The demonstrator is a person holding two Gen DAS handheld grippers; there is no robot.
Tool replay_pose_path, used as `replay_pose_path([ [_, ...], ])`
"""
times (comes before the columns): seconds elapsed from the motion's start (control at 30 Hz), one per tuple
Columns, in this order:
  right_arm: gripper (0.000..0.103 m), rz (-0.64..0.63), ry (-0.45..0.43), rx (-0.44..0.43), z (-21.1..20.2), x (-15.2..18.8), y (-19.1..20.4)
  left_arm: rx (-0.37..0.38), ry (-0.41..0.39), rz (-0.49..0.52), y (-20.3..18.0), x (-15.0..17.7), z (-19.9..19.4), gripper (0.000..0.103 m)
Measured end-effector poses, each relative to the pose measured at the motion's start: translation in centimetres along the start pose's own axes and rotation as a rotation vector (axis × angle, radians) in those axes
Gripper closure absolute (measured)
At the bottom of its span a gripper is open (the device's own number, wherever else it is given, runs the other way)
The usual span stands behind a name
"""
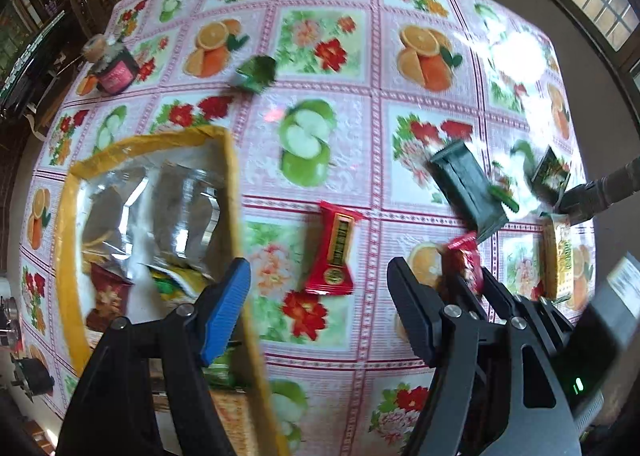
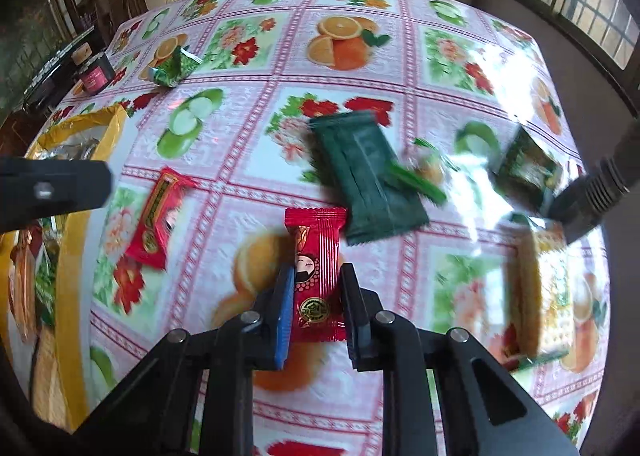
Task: Organize snacks
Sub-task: 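Grasp a red wrapped candy with the right gripper while the left grasps a red snack stick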
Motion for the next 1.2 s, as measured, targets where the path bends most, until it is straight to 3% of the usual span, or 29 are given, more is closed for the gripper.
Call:
replay_pose_path([
  [0.3, 0.081, 0.032, -0.002, -0.017, -1.0, 2.4, -2.5, -0.092, 0.075, 0.027, -2.8, -0.6, 5.1, 0.031],
  [0.5, 0.081, 0.024, -0.011, -0.011, -1.0, 2.4, -2.3, -0.084, 0.068, 0.049, -2.8, -1.8, 5.4, 0.031],
  [0.57, 0.081, 0.024, -0.012, -0.007, -1.0, 2.2, -2.2, -0.046, 0.081, 0.040, -2.7, -1.7, 5.5, 0.038],
  [0.7, 0.082, 0.012, -0.025, 0.022, -0.9, 2.0, -1.8, -0.024, 0.076, 0.066, -2.9, -1.9, 5.0, 0.069],
  [0.93, 0.082, 0.010, -0.042, 0.033, -1.2, 2.2, -1.4, -0.044, 0.048, 0.093, -2.2, -0.3, 4.4, 0.071],
  [1.2, 0.082, 0.024, -0.054, 0.019, -2.6, 4.4, -1.2, -0.067, 0.034, 0.136, -2.4, 5.2, 3.7, 0.071],
])
Point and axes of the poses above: each gripper's, at about its wrist camera, not at the fingertips, and z roughly the way its jaws point, y to its left, x to its underside, the point moved 8 cm from there along z, roughly the way its jaws point, and after that the axes turned 10 degrees about y, right-handed, at the moved point
